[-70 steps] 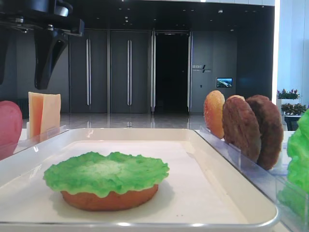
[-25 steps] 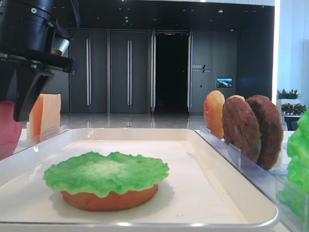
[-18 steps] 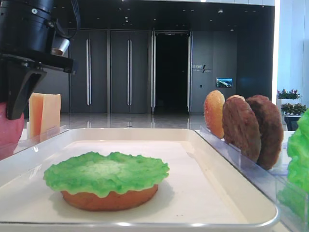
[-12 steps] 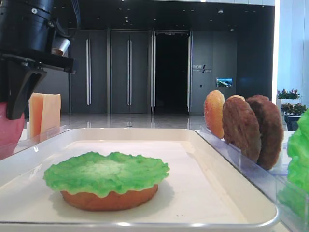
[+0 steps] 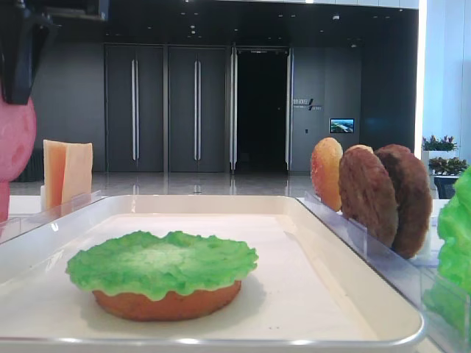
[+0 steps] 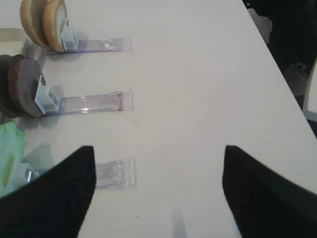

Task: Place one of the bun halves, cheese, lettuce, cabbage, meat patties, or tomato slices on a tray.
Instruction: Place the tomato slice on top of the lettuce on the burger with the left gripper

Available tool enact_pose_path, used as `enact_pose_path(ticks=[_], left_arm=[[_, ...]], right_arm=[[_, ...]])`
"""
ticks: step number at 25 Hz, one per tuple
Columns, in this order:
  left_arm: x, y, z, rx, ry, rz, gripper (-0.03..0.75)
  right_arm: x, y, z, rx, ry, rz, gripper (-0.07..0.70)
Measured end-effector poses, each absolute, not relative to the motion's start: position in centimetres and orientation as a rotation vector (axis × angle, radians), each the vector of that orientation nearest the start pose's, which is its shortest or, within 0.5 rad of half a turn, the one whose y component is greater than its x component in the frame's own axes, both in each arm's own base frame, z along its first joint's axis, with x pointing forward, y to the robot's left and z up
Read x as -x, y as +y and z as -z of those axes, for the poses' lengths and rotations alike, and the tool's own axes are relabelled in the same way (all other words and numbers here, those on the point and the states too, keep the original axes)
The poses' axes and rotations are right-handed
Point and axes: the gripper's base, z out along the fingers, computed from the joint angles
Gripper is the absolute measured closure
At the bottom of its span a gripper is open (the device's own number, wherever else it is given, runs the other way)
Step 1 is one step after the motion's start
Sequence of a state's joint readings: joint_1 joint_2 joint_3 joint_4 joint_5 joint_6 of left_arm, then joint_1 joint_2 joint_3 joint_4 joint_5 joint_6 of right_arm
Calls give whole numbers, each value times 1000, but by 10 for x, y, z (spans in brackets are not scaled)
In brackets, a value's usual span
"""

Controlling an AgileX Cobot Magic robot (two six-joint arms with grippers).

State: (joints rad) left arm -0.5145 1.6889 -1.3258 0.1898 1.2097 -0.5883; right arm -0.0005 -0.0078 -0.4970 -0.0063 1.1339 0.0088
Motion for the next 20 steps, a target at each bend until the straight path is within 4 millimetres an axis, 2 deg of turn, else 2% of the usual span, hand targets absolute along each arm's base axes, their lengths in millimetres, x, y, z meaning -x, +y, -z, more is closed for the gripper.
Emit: enact_pose_path(ticks=[5,10,12,20], left_arm=[[-274,-146,-295,29,2925,31,669],[-263,-151,-315,-5,2836,277,669],[-256,-154,-313,-23,2803,395,669],[-226,-160,-265,-128,2712,758,669]], right_arm=[[9,-1,-271,-10,2113,3,97],[9,-1,-271,-10,2113,3,97],[9,-1,-271,-10,2113,3,97],[9,-1,-271,-10,2113,3,97]])
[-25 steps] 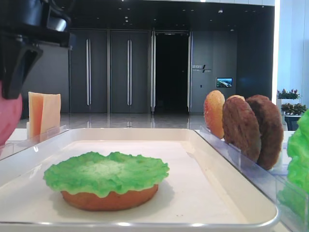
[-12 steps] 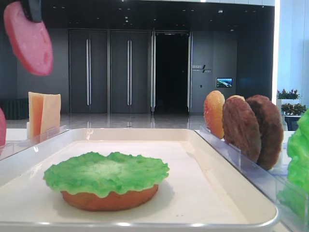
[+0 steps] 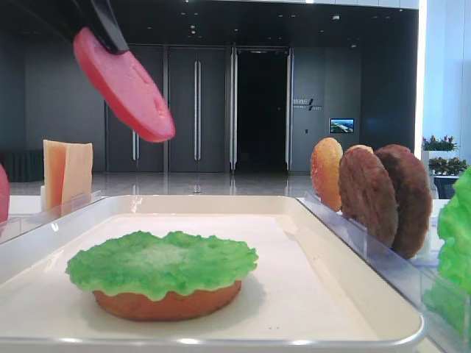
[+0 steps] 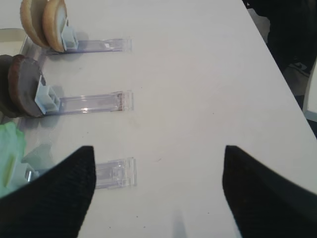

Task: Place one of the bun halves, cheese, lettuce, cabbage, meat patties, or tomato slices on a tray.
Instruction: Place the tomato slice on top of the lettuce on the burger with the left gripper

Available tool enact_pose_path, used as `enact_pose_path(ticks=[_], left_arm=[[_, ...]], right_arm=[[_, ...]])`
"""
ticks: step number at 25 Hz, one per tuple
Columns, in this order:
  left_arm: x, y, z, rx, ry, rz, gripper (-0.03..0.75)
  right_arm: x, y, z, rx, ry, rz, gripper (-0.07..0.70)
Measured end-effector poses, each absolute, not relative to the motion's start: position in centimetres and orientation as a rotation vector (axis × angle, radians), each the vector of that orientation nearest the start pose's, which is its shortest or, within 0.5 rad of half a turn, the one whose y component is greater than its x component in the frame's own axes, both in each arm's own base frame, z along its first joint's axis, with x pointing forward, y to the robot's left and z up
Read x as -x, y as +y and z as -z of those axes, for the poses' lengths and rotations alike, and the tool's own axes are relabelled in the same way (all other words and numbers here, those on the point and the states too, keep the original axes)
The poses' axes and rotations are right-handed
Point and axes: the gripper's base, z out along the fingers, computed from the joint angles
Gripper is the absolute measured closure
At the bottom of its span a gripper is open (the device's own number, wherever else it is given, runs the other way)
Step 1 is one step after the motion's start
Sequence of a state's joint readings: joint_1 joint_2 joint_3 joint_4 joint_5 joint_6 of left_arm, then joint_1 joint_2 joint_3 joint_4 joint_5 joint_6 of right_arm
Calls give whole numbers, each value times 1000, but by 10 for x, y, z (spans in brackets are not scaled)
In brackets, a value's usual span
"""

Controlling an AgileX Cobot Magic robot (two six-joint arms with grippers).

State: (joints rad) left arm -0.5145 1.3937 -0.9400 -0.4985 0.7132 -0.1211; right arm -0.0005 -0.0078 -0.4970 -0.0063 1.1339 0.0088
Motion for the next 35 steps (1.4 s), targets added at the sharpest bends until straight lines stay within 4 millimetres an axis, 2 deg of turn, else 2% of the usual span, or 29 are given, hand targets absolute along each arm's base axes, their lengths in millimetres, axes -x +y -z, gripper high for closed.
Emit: enact_pose_path(ticks=[3,9,21,35], left_arm=[[-218,-163,-250,-190,2687,856,669],[-207,-162,-225,-352,2622,897,669],[-220,-171,-191,-287,2665,932,669],[-226,-177,-170,-293,2697,951,669]], right_arm=[[9,-1,-271,-10,2113,3,97],[9,-1,-271,-10,2113,3,97],[9,-1,-271,-10,2113,3,97],[9,-1,-271,-10,2113,3,97]])
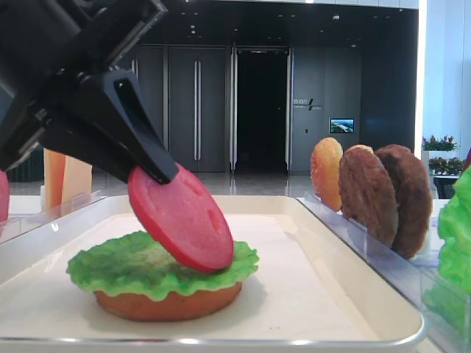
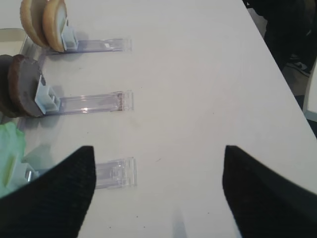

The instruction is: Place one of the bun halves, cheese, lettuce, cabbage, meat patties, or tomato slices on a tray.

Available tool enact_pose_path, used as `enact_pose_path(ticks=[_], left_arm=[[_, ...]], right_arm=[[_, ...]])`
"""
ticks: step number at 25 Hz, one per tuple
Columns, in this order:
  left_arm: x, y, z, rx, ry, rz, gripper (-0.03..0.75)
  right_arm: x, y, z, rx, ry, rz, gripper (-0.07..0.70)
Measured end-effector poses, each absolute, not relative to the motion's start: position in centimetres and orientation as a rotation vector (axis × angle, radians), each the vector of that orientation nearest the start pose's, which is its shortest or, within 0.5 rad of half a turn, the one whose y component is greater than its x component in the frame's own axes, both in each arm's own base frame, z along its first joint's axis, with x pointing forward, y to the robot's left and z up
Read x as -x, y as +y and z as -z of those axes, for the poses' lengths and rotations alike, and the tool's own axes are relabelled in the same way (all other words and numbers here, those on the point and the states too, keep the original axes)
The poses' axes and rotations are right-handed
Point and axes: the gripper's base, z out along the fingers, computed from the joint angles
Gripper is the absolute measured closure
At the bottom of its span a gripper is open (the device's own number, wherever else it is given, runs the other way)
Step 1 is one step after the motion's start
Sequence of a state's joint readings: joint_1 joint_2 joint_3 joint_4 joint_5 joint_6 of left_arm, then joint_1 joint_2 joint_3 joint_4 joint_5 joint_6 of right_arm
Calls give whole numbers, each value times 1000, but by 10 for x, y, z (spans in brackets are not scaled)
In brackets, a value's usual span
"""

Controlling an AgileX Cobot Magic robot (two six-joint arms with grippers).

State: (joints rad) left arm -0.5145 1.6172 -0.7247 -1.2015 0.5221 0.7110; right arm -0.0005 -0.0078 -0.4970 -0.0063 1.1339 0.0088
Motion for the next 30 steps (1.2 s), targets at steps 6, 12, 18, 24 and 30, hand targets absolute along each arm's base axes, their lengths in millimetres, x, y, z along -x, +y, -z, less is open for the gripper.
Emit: enact_pose_path(ticks=[6,12,18,24,30], left_arm=[[-227,-177,-168,-293,2700,952,669],[-227,-177,-168,-311,2700,942,632],[-225,-174,-166,-295,2739,909,284],[-229,-156,-178,-249,2749,798,48],[-240,-150,-217,-320,2640,724,29]], right_arm=[[9,-1,-271,-10,2113,3,97],[9,-1,-271,-10,2113,3,97],[9,-1,-271,-10,2113,3,97],[9,-1,-271,-11,2113,2,97],[9,-1,-271,-11,2113,2,97]])
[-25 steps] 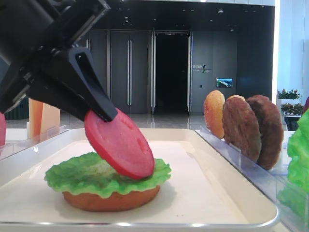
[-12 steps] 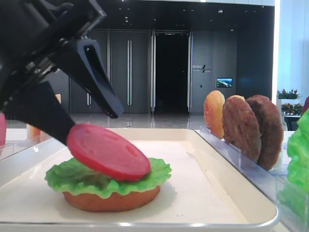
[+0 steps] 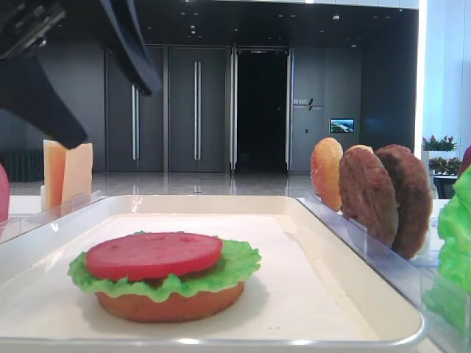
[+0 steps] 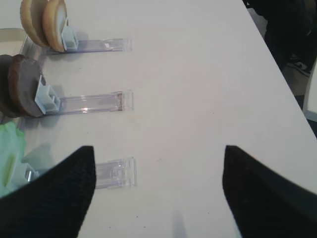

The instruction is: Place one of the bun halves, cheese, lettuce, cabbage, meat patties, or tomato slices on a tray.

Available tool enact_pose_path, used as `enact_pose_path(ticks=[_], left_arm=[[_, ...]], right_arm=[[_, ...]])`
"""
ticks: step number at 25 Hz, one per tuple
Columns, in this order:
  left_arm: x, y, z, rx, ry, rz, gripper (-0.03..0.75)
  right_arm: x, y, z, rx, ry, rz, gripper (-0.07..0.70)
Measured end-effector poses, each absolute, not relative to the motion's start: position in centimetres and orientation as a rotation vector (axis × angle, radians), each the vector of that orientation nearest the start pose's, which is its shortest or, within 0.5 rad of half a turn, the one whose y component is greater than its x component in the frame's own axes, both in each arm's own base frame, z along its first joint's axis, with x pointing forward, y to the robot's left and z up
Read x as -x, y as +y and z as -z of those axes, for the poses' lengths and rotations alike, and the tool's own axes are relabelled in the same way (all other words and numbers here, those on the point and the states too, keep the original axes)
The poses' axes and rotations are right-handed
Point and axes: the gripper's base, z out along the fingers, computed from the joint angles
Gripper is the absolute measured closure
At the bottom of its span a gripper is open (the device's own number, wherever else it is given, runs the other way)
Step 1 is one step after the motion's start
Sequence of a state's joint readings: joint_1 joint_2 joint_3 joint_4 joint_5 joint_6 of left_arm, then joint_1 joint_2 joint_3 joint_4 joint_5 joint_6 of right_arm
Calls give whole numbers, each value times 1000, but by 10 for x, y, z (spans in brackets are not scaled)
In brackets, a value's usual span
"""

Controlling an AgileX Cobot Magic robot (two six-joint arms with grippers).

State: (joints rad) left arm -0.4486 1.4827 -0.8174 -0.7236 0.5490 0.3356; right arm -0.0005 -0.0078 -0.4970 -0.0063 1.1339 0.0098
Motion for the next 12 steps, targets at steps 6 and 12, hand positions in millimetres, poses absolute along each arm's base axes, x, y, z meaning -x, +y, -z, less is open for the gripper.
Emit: enact_pose_path(ticks=[6,12], left_arm=[[-256,-153,-250,-405,2597,679,29],[-273,-118,-271,-357,2690,435,29]], right_arm=[[9,-1,-271,-11,2113,2,97],[9,-1,-271,-11,2113,2,97]])
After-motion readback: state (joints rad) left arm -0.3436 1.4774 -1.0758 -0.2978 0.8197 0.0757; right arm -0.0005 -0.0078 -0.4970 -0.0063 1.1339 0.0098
